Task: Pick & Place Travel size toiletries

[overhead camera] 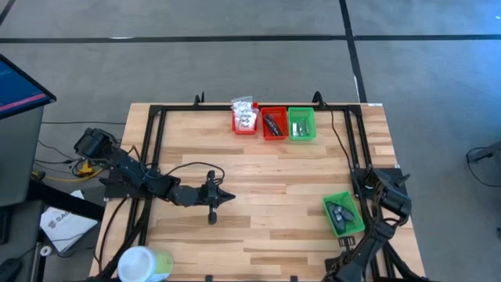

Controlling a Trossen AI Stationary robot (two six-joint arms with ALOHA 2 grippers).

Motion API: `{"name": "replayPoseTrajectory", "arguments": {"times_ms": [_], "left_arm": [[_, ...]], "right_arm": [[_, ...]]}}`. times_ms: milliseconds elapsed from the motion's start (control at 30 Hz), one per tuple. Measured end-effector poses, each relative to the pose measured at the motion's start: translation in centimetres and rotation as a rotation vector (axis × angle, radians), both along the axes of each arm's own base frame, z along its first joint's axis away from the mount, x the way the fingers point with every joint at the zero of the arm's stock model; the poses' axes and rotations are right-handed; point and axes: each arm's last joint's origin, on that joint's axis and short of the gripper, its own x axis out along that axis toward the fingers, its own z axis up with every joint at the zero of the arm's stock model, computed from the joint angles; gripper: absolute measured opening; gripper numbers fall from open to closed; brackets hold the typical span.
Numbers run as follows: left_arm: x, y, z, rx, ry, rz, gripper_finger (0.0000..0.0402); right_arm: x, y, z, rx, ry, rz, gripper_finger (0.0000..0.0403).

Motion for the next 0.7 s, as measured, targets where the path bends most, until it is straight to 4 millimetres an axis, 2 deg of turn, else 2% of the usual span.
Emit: {"name": "replayPoseTrajectory", "arguments": {"times_ms": [267, 533, 700], "left_arm": [[0.0, 0.0, 0.0, 0.0, 0.0, 0.0, 0.0001], [0.0, 0.0, 0.0, 0.0, 0.0, 0.0, 0.0001], [0.0, 0.0, 0.0, -0.003, 0.001, -0.009, 0.0001]], "right_arm": [[1.6, -0.3, 1.1, 0.029, -0.072, 0.012, 0.0053], [4.8, 0.1, 3.5, 0.062, -0.239, 0.014, 0.0053], [6.8, -0.4, 5.5, 0.049, -0.307, 0.038, 0.0053]]}}
